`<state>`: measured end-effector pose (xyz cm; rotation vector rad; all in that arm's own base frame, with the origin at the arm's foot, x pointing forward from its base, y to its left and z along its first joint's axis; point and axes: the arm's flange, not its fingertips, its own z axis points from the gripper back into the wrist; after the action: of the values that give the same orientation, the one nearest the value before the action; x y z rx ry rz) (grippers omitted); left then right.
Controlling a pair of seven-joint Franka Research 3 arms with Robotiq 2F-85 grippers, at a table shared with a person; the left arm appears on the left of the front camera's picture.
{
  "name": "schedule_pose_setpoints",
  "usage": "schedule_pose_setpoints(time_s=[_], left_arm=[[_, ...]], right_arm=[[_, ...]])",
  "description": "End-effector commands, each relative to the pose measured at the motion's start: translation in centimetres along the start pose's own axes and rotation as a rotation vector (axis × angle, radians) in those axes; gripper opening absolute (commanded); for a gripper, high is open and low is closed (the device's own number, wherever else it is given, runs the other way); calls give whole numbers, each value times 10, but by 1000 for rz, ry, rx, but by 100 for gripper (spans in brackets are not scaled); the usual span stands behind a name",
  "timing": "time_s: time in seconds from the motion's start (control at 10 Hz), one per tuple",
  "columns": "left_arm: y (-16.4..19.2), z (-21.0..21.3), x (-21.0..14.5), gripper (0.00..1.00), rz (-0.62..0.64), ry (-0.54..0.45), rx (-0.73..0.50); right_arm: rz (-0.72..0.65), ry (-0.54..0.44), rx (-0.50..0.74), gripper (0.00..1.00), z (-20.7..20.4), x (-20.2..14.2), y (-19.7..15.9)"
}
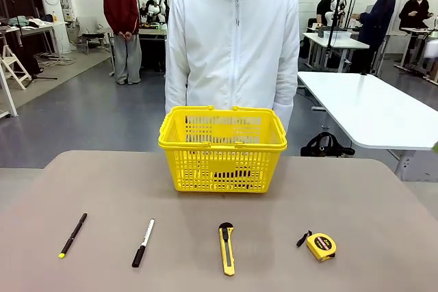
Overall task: Place the items the person wants into the basket.
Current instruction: Pick up the item the person points to and place it in the Market Basket.
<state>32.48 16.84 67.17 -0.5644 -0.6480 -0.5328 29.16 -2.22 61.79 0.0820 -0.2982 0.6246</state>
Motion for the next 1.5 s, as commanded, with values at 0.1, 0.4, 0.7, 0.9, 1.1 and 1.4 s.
schedule_pose_setpoints(time_s=[0.1,0.4,0.7,0.9,1.1,1.4], left_arm=[[0,1,-1,100,-22,-11,-12],[0,1,-1,100,-22,-11,-12],[0,1,-1,100,-22,-11,-12],[0,1,-1,100,-22,-11,-12],[0,1,-1,100,-22,-11,-12],[0,1,-1,100,-22,-11,-12]], right_arm=[[162,-284,157,89,76,-77,-29],[223,-415,296,89,90,-117,-57],[210,-442,256,89,94,-132,-57],[210,-442,256,89,94,-132,-57],[210,-442,256,89,94,-132,-57],[210,-442,256,89,94,-132,-57]])
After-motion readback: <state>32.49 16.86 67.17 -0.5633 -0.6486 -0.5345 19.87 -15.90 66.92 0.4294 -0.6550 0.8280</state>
